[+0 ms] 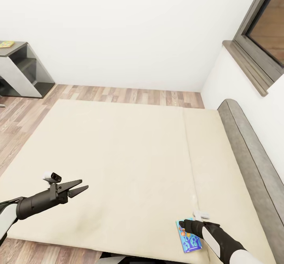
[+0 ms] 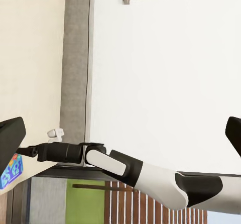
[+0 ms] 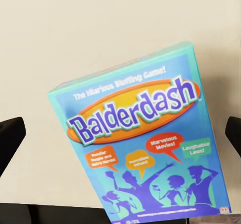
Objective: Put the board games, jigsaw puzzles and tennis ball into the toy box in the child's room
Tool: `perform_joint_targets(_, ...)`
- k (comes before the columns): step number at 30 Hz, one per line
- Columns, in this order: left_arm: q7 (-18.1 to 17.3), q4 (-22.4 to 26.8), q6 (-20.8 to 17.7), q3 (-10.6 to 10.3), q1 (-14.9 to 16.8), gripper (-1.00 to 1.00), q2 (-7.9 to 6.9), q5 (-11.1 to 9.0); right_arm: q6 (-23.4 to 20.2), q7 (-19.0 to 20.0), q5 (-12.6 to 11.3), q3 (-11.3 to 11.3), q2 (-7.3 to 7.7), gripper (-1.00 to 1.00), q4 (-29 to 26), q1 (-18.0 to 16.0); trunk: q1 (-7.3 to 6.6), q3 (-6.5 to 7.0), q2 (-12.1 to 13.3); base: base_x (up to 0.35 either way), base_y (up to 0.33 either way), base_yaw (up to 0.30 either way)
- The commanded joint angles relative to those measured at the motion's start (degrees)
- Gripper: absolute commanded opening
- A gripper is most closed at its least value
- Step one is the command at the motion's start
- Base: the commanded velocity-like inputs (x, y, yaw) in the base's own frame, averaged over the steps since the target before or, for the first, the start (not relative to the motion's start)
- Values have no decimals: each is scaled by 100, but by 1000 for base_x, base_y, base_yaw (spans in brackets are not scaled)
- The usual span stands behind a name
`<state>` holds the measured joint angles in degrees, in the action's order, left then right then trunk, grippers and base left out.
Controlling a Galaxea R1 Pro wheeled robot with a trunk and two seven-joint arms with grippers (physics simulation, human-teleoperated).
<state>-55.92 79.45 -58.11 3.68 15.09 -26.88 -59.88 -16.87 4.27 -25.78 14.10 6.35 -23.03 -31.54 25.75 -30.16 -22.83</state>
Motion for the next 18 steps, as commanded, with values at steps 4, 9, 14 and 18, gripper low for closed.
perform_joint_targets(4, -15, 1, -19, 1, 3, 100, -1, 3, -26, 4, -14, 22, 6, 100, -9, -2, 3, -7, -9, 0, 0, -8)
perform_joint_targets(9, -15, 1, -19, 1, 3, 100, -1, 3, -27, 4, -14, 22, 6, 100, -9, -2, 3, -7, -9, 0, 0, -101)
perform_joint_targets(14, -15, -1, -20, 1, 3, 100, -1, 3, -27, 4, -14, 22, 6, 100, -9, -2, 3, -7, -9, 0, 0, -208)
perform_joint_targets(18, -15, 0, -22, 1, 3, 100, 3, 3, -27, 4, -14, 22, 6, 100, -9, -2, 3, -7, -9, 0, 0, -170)
